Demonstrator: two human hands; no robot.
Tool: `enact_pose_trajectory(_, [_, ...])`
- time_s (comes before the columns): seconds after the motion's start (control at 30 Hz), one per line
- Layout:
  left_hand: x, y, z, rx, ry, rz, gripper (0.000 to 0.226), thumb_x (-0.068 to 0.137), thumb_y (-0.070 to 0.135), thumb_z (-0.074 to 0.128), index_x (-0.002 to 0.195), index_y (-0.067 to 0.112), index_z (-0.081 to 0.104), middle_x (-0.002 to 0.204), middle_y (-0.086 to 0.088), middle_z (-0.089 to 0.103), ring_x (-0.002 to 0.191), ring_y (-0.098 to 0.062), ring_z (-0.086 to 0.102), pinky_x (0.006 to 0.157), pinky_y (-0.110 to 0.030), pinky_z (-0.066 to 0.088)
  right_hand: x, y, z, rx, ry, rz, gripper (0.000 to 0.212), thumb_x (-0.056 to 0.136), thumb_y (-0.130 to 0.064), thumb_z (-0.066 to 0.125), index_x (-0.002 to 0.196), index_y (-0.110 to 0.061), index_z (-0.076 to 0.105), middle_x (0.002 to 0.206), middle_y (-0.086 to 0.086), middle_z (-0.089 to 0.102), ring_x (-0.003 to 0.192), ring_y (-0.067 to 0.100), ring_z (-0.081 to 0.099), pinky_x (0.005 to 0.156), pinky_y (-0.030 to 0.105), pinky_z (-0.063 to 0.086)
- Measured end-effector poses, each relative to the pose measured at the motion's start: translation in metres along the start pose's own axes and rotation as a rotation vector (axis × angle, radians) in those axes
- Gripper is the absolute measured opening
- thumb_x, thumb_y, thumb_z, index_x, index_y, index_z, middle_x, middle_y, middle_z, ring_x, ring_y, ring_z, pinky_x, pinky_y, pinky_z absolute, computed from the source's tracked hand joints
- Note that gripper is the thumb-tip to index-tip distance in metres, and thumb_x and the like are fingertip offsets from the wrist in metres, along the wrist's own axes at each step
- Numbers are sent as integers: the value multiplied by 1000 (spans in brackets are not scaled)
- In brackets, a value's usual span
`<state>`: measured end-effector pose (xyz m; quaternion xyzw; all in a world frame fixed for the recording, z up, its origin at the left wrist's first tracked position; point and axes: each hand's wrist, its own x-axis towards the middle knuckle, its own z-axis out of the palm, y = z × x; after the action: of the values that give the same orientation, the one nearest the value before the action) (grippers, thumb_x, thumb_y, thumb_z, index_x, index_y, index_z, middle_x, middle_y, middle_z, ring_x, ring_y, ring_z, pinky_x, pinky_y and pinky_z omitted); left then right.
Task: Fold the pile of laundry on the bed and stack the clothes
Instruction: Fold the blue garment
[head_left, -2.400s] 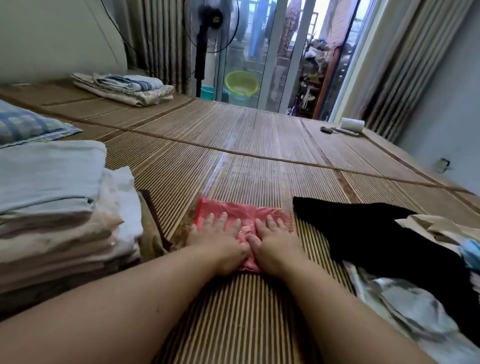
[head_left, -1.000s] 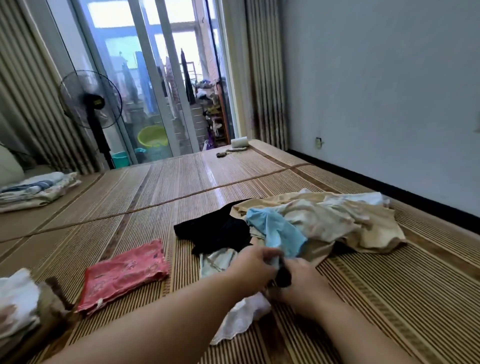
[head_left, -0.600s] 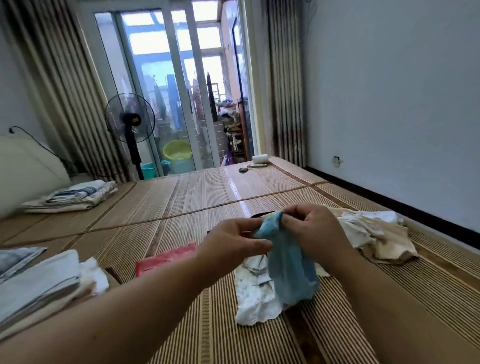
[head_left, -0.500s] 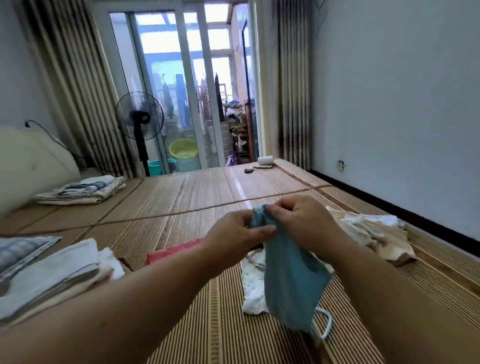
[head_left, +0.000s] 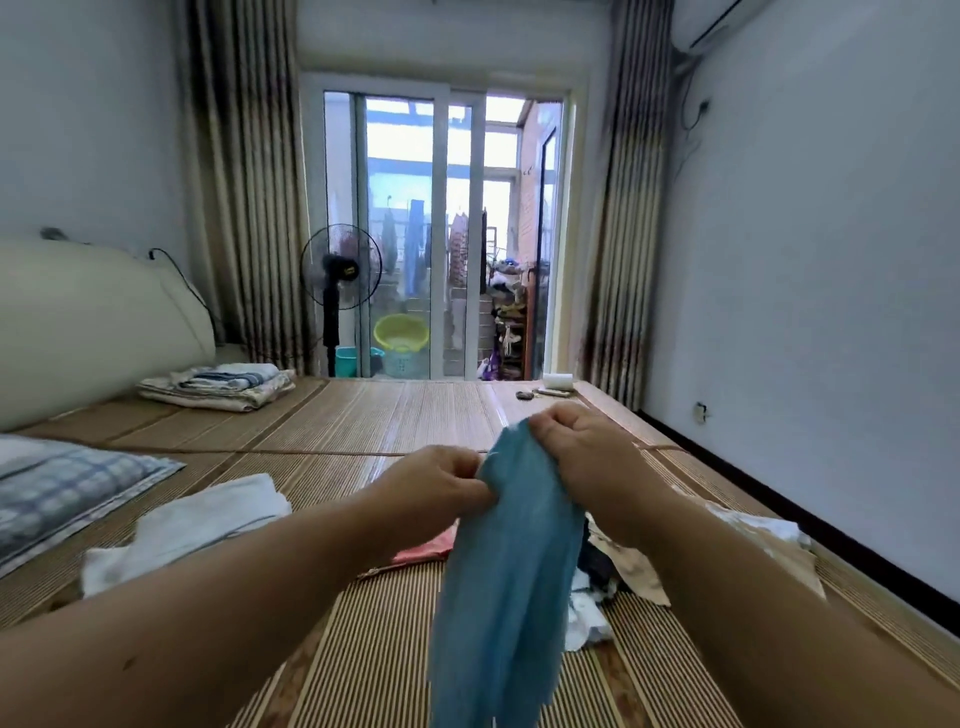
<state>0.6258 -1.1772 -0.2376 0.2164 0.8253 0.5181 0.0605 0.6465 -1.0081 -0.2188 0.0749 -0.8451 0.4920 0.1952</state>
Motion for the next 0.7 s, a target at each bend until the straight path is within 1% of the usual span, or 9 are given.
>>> enact_pose_trajectory(0.1, [-11, -2, -8, -100, 10, -16, 16, 96, 18, 53, 103, 14, 67, 103, -7, 70, 98, -20, 66, 88, -38, 54, -2, -12, 2, 64, -65, 15, 27, 95, -35, 55, 97, -9, 65, 91, 8, 65, 82, 24, 60, 87, 48, 52])
enact_pose_trajectory(0.17, [-16, -2, -9, -227, 45, -4, 20, 99, 26, 51, 104, 14, 66, 106, -12, 69, 101, -27, 66, 91, -43, 54, -5, -16, 0, 25, -198, -8, 30, 86, -42, 66, 105, -19, 65, 95, -1, 67, 86, 16, 65, 81, 40, 57])
enact_pose_trajectory(0.23, [-18, -4, -11, -129, 94, 76, 20, 98, 33, 52, 98, 18, 66, 95, -7, 70, 89, -20, 67, 79, -34, 56, -9, -19, 2, -167, -292, -50, 30, 81, -40, 71, 108, -27, 67, 94, -6, 67, 84, 9, 66, 74, 29, 56])
enact_pose_trajectory(0.33, [-20, -8, -11, 138, 107, 163, 9, 92, 31, 61, 91, 22, 63, 88, 0, 70, 79, -13, 68, 69, -29, 55, -8, -16, 8, -111, -169, -59, 11, 85, -33, 69, 84, -22, 71, 82, -1, 70, 74, 13, 64, 73, 38, 55])
enact_pose_trajectory(0.4, [-21, -17, -14, 240, 64, 162, 6, 88, 27, 67, 92, 23, 64, 88, 2, 71, 79, -10, 69, 69, -26, 56, -4, -11, 9, -5, -37, -28, 14, 87, -30, 67, 76, -22, 66, 78, 2, 67, 71, 17, 62, 70, 39, 54])
enact_pose_trajectory(0.47, [-24, -27, -23, 363, 45, 120, 8, 86, 30, 69, 89, 25, 64, 84, 5, 70, 75, -6, 67, 65, -22, 52, -1, -5, 6, 25, 41, 4, 15, 89, -32, 65, 77, -23, 63, 82, 4, 65, 73, 19, 60, 69, 36, 51])
enact_pose_trajectory(0.53, [-26, -39, -39, 459, 7, 37, 11, 82, 33, 73, 85, 26, 65, 83, 7, 70, 76, -6, 67, 65, -21, 50, 0, 2, -1, 9, 28, 16, 15, 92, -32, 61, 81, -22, 64, 84, 4, 65, 75, 20, 59, 72, 38, 51])
enact_pose_trajectory(0.63, [-32, -56, -70, 577, -80, -101, 11, 81, 29, 74, 91, 27, 71, 89, 6, 73, 80, -7, 69, 72, -23, 55, -2, 12, -7, -14, 2, 2, 15, 94, -28, 59, 84, -20, 66, 83, 3, 65, 74, 18, 58, 70, 36, 50])
enact_pose_trajectory(0.7, [-34, -66, -91, 587, -90, -151, 14, 81, 28, 74, 95, 24, 73, 88, 6, 74, 78, -6, 67, 69, -21, 52, -3, 16, -8, -12, 21, 3, 10, 93, -25, 62, 87, -20, 68, 85, 2, 67, 74, 16, 59, 69, 33, 49])
